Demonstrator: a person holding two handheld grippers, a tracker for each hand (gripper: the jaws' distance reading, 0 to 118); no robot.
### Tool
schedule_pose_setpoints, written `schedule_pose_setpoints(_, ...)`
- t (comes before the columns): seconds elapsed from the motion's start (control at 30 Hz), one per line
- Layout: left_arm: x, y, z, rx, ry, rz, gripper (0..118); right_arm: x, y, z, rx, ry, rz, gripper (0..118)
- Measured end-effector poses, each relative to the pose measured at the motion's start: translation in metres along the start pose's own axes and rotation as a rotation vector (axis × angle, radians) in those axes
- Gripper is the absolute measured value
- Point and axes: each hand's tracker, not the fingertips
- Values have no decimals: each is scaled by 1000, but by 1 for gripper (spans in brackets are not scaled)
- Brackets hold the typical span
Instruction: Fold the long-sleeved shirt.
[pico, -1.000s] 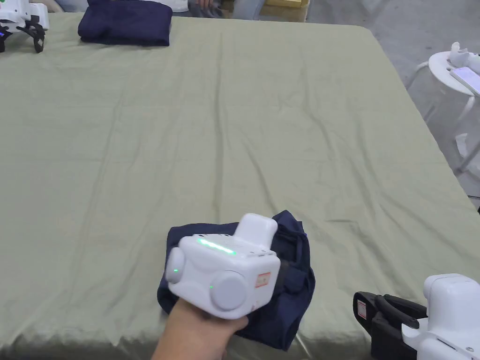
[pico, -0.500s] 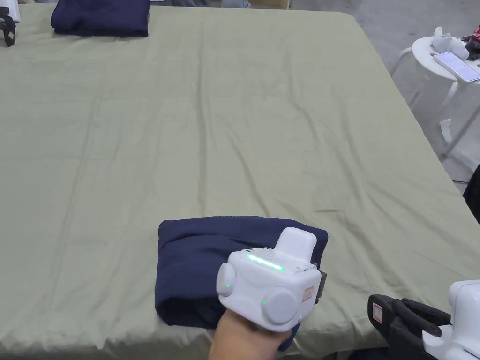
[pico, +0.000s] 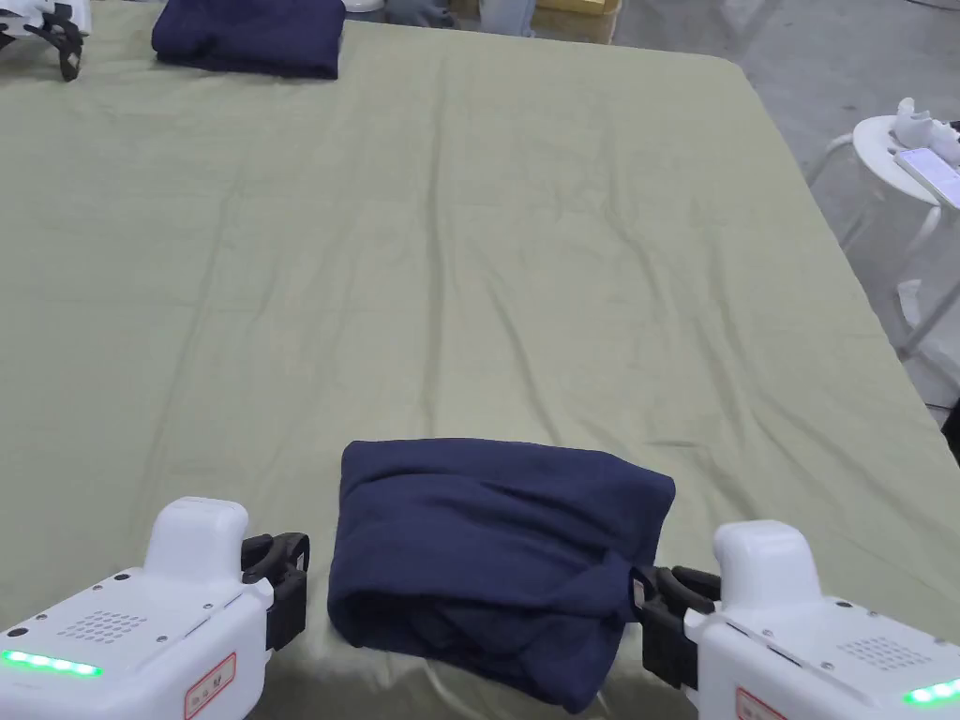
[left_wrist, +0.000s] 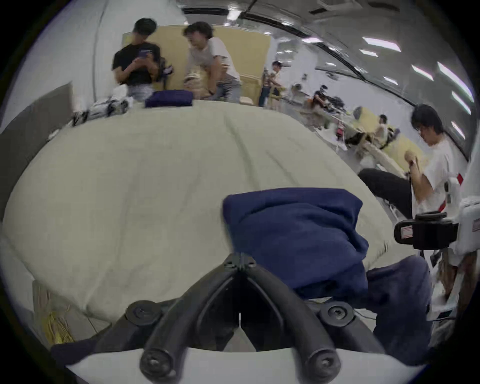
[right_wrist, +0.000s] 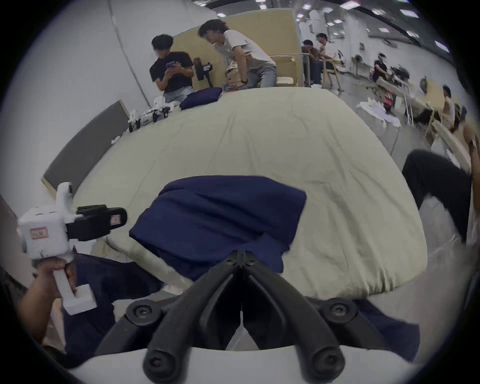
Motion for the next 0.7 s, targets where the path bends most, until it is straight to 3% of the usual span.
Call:
schedule_pose_setpoints(0.17, 0, 7, -8, -11, 18, -43, 0, -20, 36, -52, 14, -25, 101, 1)
schedule_pose_setpoints(0.27, -4, 10, -22, -45, 40, -50, 0, -24, 31, -108, -81, -89, 182, 1)
schedule_pose_setpoints(0.37, -10, 14, -36, -79, 26, -32, 0, -21, 12, -151, -255, -70, 191, 1)
schedule_pose_setpoints(0.43, -14, 20, -45, -125, -55, 15, 0, -21, 11, -147, -152, -84, 191, 1)
schedule_pose_setpoints(0.57, -33, 41, -69, -193, -353, 200, 1, -14, 22, -137, -202, -43, 143, 1)
schedule_pose_setpoints(0.6, -37, 47, -77, -220, -432, 246, 12, -13, 22, -137, -201, -36, 141, 1)
schedule_pose_setpoints(0.63, -40, 52, -80, -233, -456, 266, 37, -12, 22, -137, -200, -31, 135, 1)
schedule_pose_setpoints(0.67, -44, 56, -87, -248, -455, 291, 79, -10, 18, -141, -200, -28, 130, 1)
schedule_pose_setpoints(0.7, -48, 58, -96, -279, -446, 311, 105, -10, 18, -141, -200, -26, 127, 1)
